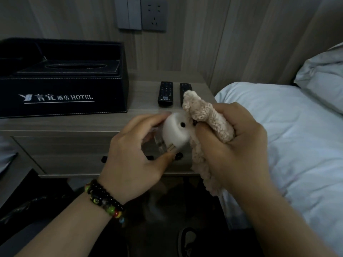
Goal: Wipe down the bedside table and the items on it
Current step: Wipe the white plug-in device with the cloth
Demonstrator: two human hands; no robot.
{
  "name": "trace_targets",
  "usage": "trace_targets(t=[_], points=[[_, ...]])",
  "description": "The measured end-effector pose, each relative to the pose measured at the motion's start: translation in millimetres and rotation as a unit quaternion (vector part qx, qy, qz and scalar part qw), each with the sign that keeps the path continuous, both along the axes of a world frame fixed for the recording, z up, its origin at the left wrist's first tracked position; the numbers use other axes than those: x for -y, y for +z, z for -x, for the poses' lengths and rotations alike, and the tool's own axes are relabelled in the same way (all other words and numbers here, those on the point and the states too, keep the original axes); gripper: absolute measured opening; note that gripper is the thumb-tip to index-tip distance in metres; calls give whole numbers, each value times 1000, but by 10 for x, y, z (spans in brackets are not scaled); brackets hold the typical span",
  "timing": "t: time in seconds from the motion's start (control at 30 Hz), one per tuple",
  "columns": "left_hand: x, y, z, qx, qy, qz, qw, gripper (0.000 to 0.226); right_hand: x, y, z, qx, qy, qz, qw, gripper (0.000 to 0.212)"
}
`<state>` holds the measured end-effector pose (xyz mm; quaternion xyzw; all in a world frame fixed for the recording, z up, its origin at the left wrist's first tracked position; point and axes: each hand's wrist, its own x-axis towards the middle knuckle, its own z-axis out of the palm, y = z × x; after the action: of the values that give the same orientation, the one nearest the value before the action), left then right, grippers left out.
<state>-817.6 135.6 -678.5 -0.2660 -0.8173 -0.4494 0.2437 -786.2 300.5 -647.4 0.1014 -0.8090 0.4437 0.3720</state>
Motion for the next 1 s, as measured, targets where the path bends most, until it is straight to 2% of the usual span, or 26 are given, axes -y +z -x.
trace_targets(t=[0.07,0.1,0.17,0.27,0.33,0.43,0.57,0.7,0.87,1.0], points=[[18,18,17,31,10,-48,998,65,53,-52,-1,4,-4,-10,1000,13],[27,26,21,42,9,-58,997,66,70,-62,-2,6,-10,-17,1000,17],[41,26,11,50,-16,-53,997,67,73,-62,4,3,-18,-27,999,25],[27,-6,-14,42,-55,-12,998,68,14,-26,30,-6,-33,-10,999,8],[12,-25,-11,48,-62,-16,997,68,-6,-14,40,-15,-43,-13,999,7],[-16,-9,-14,117,-84,-109,984,68,55,-35,21,-42,-47,-29,998,21],[-25,-3,0,251,-187,-259,914,59,228,-126,0,-100,-47,-41,993,34],[10,-30,38,358,-279,-392,800,58,250,-137,9,-179,-2,-67,981,33],[13,27,16,395,-331,-465,720,49,114,-91,33,-193,62,-115,972,33],[47,69,-4,420,-377,-482,670,47,70,-84,41,-177,81,-101,976,32]])
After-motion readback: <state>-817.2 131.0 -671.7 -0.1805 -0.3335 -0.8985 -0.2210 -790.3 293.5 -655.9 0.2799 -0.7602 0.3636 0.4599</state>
